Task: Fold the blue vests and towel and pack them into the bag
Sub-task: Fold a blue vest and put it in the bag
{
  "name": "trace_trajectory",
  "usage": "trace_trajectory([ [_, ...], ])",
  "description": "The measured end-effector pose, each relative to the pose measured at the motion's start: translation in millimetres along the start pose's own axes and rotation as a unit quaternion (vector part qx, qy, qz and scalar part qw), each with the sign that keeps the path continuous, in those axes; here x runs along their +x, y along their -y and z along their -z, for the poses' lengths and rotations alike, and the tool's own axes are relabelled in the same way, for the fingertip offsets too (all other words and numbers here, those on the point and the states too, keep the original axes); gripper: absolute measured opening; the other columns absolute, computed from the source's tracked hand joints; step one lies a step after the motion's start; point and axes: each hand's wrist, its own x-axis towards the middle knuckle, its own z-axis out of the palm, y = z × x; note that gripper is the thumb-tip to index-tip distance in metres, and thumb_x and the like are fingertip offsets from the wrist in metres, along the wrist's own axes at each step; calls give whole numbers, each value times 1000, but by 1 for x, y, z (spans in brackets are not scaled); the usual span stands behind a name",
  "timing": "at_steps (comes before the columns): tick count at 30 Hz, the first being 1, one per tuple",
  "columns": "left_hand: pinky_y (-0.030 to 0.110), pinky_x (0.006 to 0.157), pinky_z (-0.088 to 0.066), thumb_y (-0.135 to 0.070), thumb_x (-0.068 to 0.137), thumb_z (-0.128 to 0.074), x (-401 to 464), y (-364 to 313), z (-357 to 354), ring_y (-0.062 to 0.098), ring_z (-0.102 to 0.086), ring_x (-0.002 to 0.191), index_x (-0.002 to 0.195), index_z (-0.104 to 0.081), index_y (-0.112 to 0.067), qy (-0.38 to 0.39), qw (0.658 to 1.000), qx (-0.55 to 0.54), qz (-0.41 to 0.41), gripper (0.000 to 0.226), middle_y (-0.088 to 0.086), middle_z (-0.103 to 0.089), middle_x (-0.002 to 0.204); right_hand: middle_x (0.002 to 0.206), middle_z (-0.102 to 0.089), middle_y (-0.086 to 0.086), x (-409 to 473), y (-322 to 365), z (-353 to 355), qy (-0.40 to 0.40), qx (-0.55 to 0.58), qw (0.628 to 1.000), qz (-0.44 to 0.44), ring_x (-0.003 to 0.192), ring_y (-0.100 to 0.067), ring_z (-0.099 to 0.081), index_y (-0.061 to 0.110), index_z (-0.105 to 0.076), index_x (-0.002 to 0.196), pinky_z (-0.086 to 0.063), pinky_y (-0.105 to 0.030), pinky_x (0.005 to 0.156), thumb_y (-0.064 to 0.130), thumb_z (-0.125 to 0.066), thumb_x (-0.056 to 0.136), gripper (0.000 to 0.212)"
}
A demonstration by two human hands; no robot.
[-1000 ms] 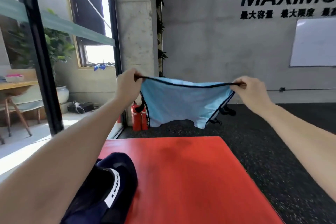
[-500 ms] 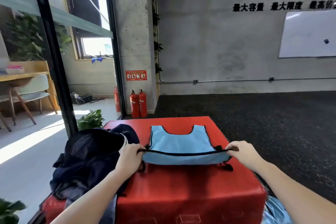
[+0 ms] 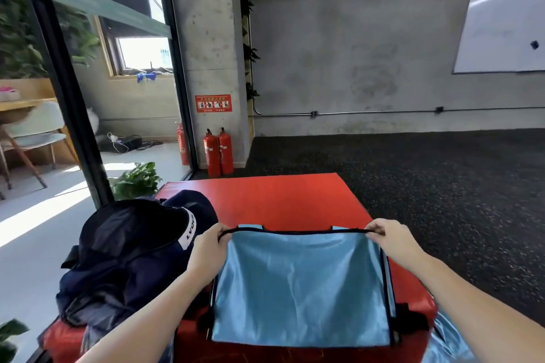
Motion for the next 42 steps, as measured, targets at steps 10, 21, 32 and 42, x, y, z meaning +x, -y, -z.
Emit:
trace_trajectory([
  [10, 5, 58, -43, -8, 98, -50, 57, 59, -86, 3, -59, 74, 104, -68, -22, 42, 996, 27, 79, 24, -5, -70, 90, 90, -69, 5, 59, -68, -90, -11, 14, 997, -70, 94, -17, -66, 18, -74, 97, -43, -28, 83, 10, -72, 89, 11],
  [21, 14, 65, -39, -19, 96, -62, 79, 61, -81, 9, -61, 79, 92, -69, -26, 44, 993, 56, 89, 10, -12, -67, 81, 88, -70, 13, 82, -64, -79, 8, 31, 998, -59, 86, -3, -63, 27, -74, 90, -42, -21, 76, 24, -75, 89, 3],
  [32, 16, 76, -40, -13, 93, -66, 106, 77, -119, 18, -62, 95, 131, -60, -9, 94, 983, 86, 133, 39, 11, -67, 121, 107, -71, -1, 112, -86, -113, 35, -9, 991, -126, 105, -20, -65, 14, -72, 112, -40, -23, 84, 21, -77, 87, 26],
  [42, 33, 69, -47, -31, 95, -59, 109, 86, -106, 16, -61, 80, 103, -65, -30, 49, 985, 108, 126, 10, -10, -68, 89, 86, -70, 7, 112, -84, -87, -2, -2, 994, -112, 88, -14, -64, 25, -73, 83, -41, -27, 78, 31, -78, 86, 9],
])
